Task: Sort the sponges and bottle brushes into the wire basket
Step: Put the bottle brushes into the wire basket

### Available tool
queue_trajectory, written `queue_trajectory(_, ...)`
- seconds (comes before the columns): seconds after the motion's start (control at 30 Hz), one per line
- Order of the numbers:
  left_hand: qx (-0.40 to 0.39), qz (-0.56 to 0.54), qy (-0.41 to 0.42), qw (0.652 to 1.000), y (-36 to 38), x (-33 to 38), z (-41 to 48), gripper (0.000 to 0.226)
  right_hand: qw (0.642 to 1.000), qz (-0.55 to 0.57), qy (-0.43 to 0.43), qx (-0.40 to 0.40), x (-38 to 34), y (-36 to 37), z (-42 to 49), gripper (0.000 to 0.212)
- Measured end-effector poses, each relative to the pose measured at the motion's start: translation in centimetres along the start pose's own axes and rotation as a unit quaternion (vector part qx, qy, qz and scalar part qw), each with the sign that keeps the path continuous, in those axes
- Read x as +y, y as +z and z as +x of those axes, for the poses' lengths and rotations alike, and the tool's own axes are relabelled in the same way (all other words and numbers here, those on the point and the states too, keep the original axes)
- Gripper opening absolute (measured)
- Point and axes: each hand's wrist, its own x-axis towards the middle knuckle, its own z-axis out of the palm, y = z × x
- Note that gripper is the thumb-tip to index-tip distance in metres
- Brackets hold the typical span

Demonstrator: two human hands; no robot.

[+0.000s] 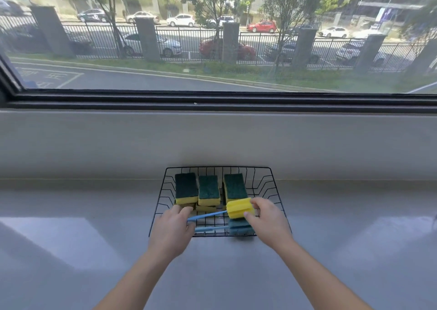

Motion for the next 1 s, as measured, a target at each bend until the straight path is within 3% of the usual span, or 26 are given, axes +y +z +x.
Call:
queue_trajectory(0.27, 0.012, 0.023, -0.055, 0.998, -2.9, -2.9, -6.3, 0.045, 0.991, -0.079, -0.092, -0.048, -4.0, 1.6, -4.1, 0.046)
queue_trajectory(1.0, 0.045, 0.038, -0.273, 0.96, -7.7, -13.6, -25.0, 0.049, 0.937, -0.127, -0.266, -0.185, -15.9, 11.5, -12.8, 0.057)
